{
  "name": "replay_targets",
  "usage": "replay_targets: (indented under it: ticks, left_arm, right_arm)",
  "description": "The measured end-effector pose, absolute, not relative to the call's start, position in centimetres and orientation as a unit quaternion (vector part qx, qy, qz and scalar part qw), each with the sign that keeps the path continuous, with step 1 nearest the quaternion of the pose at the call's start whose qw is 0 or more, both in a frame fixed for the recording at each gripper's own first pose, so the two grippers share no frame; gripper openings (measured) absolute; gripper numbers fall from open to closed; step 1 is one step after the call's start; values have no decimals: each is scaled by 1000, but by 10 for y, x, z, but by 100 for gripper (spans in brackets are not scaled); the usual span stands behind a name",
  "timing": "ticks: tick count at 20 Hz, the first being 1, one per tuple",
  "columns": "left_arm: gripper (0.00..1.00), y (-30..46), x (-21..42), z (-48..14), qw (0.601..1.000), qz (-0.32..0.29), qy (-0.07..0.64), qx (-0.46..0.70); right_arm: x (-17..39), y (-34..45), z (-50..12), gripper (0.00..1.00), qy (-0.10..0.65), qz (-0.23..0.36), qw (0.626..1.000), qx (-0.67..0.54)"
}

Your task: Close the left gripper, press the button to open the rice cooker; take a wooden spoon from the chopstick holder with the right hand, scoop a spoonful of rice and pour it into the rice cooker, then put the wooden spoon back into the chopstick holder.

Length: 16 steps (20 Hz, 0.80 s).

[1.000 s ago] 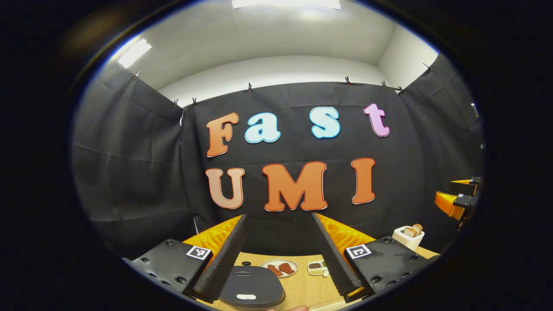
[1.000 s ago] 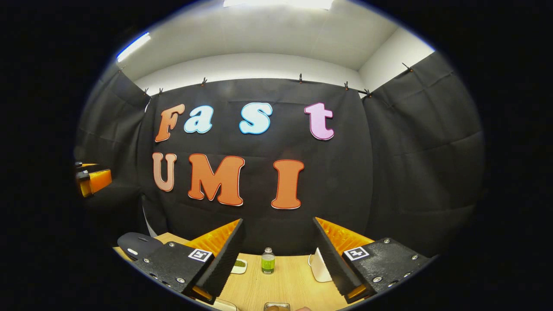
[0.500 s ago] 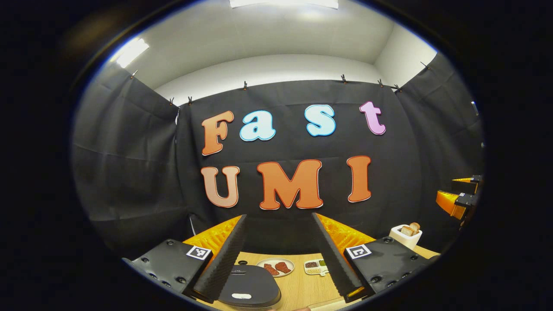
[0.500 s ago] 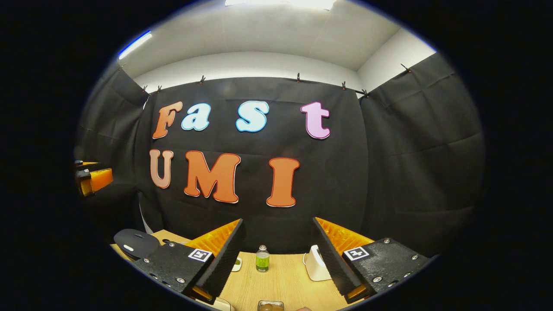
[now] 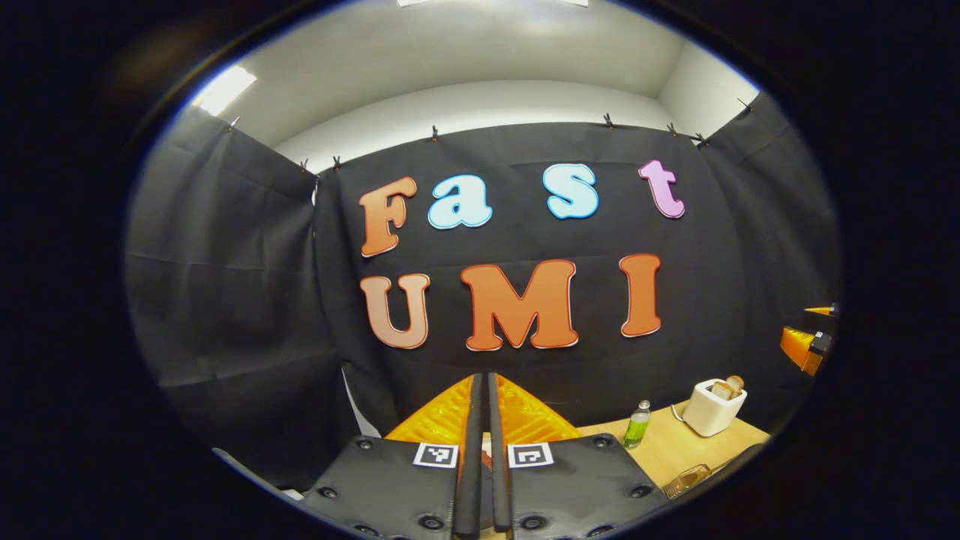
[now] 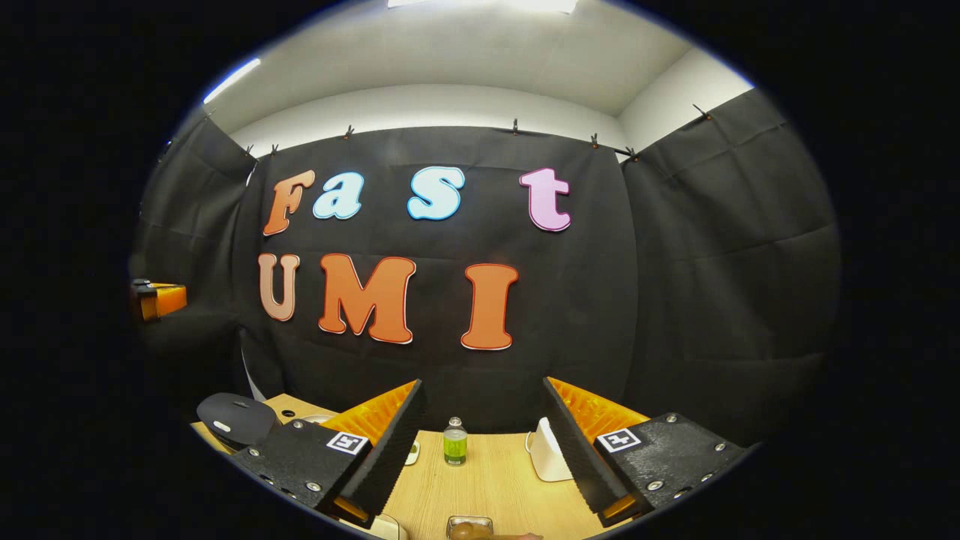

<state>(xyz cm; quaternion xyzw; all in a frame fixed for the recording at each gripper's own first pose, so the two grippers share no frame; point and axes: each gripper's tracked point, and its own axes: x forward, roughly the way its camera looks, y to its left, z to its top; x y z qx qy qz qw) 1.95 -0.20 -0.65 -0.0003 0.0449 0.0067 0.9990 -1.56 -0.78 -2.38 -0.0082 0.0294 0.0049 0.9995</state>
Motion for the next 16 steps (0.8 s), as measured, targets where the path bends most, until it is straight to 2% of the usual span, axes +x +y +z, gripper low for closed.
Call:
replay_targets:
  ticks: [1, 2, 6, 7, 8, 14, 15, 16]
  left_arm:
    - [5, -6, 26, -18, 997, -2, 76, -11]
    - [5, -1, 30, -30, 994, 2, 106, -22]
    - [5, 30, 51, -91, 964, 16, 260, -42]
    - [10, 32, 52, -107, 952, 14, 302, -46]
    - [5, 36, 51, -124, 941, 14, 336, -50]
    - [5, 44, 30, -209, 852, 11, 514, -99]
    - [2, 43, 29, -222, 837, 6, 536, -106]
    - [5, 40, 28, -238, 824, -5, 555, -114]
  right_arm:
    - [-17, -9, -24, 98, 30, 2, 1000, -9]
    - [-17, -10, -24, 95, 31, 0, 999, -10]
    - [-23, -19, -31, 95, 36, -11, 999, -19]
    - [-25, -23, -33, 95, 39, -14, 999, -21]
    - [-27, -26, -35, 95, 42, -17, 999, -22]
    - [-39, -45, -58, 95, 74, -41, 996, -21]
    - [-41, -48, -62, 95, 79, -45, 996, -22]
    - [-43, -50, -66, 95, 84, -48, 995, -23]
